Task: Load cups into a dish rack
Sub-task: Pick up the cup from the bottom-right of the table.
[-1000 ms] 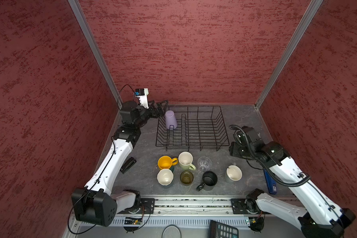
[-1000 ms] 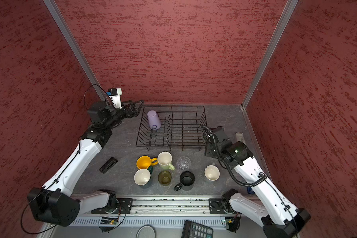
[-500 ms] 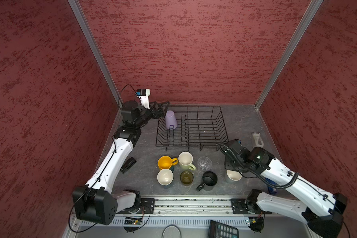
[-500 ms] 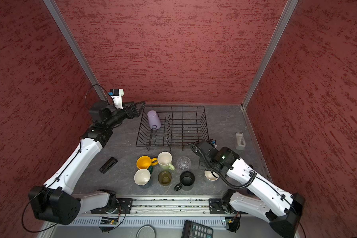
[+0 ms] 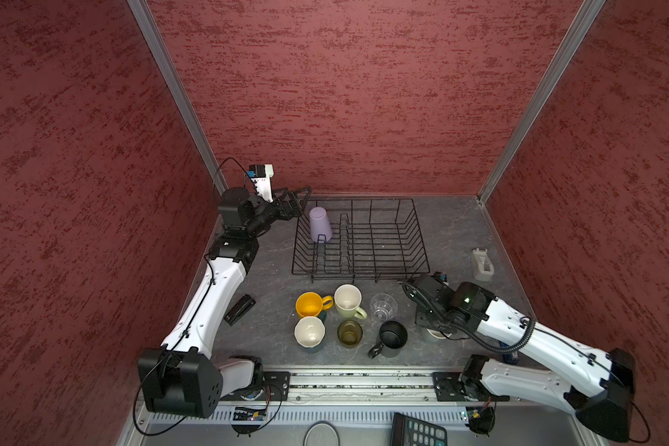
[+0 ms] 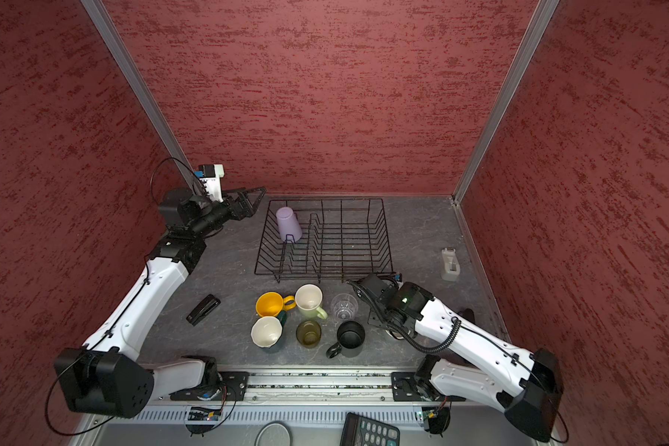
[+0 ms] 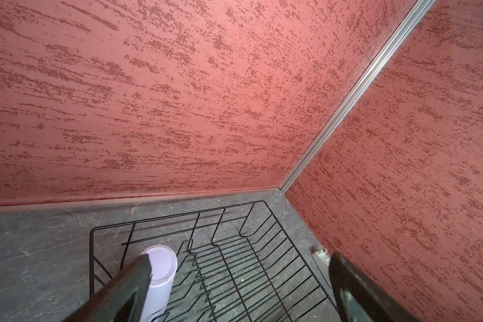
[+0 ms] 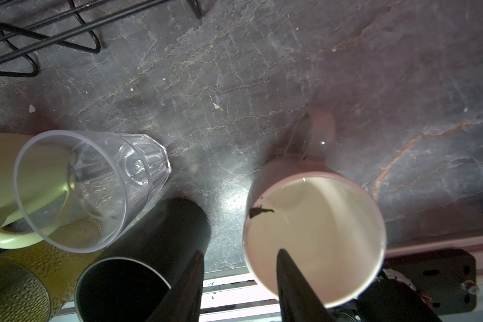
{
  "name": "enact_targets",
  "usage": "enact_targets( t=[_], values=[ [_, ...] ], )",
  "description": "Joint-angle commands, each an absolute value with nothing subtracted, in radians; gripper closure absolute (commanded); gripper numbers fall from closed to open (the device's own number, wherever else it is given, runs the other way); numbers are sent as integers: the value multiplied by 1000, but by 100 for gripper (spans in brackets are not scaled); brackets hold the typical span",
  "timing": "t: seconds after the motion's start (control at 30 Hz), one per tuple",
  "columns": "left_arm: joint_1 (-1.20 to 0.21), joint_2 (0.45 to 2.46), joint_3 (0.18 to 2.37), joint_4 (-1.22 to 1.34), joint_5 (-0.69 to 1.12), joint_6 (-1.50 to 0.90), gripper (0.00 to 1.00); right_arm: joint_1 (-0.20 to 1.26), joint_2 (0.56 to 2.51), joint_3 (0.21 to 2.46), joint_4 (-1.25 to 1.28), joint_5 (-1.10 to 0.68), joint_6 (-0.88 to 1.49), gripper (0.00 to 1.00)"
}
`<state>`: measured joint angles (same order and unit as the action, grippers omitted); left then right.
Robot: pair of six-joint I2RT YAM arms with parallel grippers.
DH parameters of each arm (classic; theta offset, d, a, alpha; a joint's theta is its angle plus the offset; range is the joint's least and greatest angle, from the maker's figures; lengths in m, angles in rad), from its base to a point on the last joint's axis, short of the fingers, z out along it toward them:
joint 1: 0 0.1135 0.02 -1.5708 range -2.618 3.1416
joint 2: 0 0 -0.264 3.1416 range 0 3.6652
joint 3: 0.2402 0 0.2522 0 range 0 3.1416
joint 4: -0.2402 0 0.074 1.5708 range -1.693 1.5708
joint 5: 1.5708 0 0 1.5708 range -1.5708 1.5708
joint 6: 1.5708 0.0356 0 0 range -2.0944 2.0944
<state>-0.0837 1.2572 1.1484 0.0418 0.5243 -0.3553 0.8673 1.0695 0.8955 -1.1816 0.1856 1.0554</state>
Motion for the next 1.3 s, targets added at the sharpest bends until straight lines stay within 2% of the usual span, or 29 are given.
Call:
enact_targets(
  t=[0.0,0.27,0.57,1.0,1.27],
  values=[
    [-71,1270,1148,73,554,-379,0,870,1097,869,-1130,184,1119,56],
    [-69,1268,1149,72,566,-386,0,871,1117,816,-1097,199,1123,58],
    [-71,1270,1152,73,569,-394,0,863,1153,794,-1073,265,1117,65],
    [-65,1259,1148,71,544,-391,0,853,1199,799,-1063,277,1054,79],
    [-61,1260,1150,70,535,-388,0,854,1215,810,-1072,295,1010,91]
  ],
)
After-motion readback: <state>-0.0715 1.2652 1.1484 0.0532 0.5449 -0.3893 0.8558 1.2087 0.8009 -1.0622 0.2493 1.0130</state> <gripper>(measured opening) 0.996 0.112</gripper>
